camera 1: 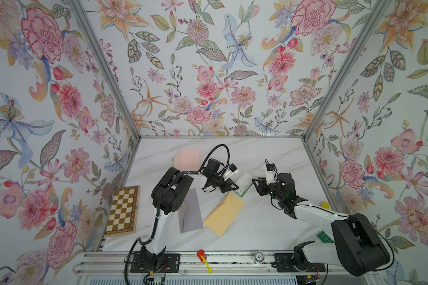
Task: Fold the letter paper in half and place it into the envelope
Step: Pick up the letter paper from the center of the board.
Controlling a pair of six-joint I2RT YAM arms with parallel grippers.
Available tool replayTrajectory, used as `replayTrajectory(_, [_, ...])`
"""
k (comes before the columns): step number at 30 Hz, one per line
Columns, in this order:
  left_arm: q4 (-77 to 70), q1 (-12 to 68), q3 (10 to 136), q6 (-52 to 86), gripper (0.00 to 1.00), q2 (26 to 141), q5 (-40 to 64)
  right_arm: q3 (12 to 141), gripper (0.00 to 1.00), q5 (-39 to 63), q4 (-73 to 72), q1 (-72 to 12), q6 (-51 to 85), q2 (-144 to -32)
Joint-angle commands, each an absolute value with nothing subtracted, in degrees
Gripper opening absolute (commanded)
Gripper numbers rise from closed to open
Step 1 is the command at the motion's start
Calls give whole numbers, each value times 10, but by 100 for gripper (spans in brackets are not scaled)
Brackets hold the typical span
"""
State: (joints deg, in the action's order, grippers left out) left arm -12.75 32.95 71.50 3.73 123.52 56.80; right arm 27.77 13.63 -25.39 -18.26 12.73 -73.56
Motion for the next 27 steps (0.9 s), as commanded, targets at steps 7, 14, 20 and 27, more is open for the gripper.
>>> replayTrajectory(7, [-267,327,680,174,2,1144,555,342,61,340,-128,-99,142,-651])
replayTrajectory(14, [-474,324,625,343,2,1091,557,357,64,466,-157,-73,198,-690])
replayTrajectory(20, [-483,324,621,366,0,1080,553,358,65,526,-269,-69,271,-754])
replayTrajectory(27, [-459,324,620,352,0,1074,550,355,65,533,-371,-71,338,-794])
